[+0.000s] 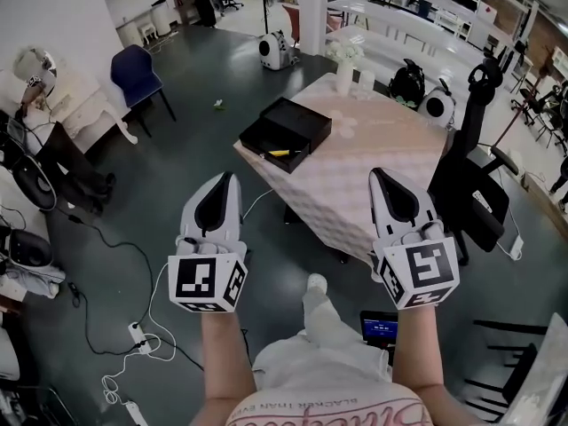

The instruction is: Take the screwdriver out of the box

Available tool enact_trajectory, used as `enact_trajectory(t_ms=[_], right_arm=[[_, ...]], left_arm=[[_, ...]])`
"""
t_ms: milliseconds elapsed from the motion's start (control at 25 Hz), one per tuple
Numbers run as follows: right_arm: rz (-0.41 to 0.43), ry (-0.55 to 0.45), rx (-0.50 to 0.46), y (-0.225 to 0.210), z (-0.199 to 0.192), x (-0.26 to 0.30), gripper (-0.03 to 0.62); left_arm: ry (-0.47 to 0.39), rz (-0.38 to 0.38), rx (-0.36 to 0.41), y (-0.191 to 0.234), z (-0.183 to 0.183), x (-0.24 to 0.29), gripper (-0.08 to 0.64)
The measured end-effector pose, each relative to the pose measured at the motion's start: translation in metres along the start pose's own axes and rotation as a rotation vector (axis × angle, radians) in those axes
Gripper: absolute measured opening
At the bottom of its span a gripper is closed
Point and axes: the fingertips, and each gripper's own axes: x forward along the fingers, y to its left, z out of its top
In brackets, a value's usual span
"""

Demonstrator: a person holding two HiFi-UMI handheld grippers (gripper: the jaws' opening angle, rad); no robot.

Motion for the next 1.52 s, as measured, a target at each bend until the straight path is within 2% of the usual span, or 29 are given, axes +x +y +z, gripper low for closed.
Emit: enact_trajectory(t_ms=[280,480,960,1120,1360,1520], right_arm=[[0.021,-0.03,0.019,-0.005,-0.002,0.047,0.006],[0.029,-0.033,0.036,-0.014,-0.017,0.09,0.006],[-0.029,-0.001,0.1,-0.072,-0.051,0.227,0.006],[-0.054,0.031,0.119,-0.095,-0.067,0.266,0.006],[-0.123,0.064,0.134,-0.127,-0.089,0.291,0.006],[-0.177,0.093,0.152,-0.144,-0.103,0.29,0.006]], left_arm=[[0.005,0.032,0.011,0.029,-0.01,0.025,0.011],[0.007,0.028,0.028,0.05,-0.023,0.063,0.011],[0.04,-0.064,0.048,0.099,-0.064,0.213,0.011],[0.076,-0.136,0.043,0.105,-0.082,0.262,0.011],[0.083,-0.206,0.022,0.104,-0.102,0.314,0.011],[0.111,-0.245,-0.021,0.098,-0.118,0.334,0.011]])
